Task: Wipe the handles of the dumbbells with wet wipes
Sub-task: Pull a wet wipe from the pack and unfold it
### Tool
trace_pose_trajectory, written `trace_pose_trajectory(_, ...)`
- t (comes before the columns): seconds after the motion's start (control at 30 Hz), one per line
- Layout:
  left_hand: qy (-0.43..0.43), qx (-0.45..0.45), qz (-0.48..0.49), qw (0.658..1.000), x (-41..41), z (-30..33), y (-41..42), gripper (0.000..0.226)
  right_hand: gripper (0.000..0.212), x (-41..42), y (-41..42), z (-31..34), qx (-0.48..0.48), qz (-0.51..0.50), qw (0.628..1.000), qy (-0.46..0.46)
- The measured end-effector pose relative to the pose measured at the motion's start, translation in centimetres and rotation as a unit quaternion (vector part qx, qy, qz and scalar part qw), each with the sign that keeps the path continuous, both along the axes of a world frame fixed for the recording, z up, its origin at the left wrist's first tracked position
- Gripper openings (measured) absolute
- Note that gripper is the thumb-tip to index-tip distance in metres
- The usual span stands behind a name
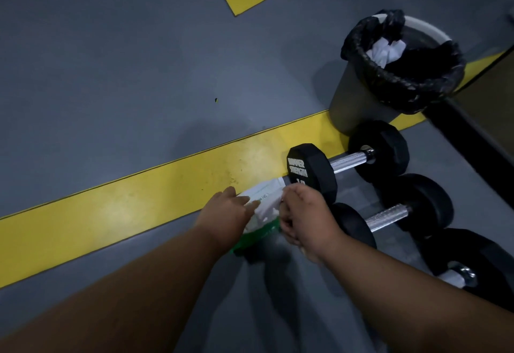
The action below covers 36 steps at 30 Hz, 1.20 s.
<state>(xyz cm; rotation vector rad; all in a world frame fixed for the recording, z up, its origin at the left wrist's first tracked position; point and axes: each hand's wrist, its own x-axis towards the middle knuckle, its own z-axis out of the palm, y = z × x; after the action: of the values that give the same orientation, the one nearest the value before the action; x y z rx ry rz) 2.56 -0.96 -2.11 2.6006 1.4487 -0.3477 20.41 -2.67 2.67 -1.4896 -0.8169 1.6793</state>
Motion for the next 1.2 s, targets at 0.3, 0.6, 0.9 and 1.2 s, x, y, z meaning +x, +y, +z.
trace_pose_trajectory(0.3,0.102,-0.118,0.047,0.987,3.2,-2.9,-3.3,0.080,0.027,4.5,-1.3,1.8,0.049,-0.078,0.995,0.030)
trace_pose_trajectory(0.6,0.103,-0.086,0.001,0.991,4.8,0.1,-1.5,0.065,0.026,6.6,-2.4,3.4,0.040,-0.045,0.998,0.015)
trace_pose_trajectory(0.9,-0.454,-0.413,0.299,0.730,11.7,11.3,0.8,0.045,0.028,10.8,-3.4,7.4,0.075,-0.075,0.994,-0.001)
trace_pose_trajectory(1.2,-0.560,-0.331,0.271,0.709,19.4,18.4,-2.6,0.008,0.019,17.8,-8.5,13.0,0.118,-0.132,0.984,-0.001)
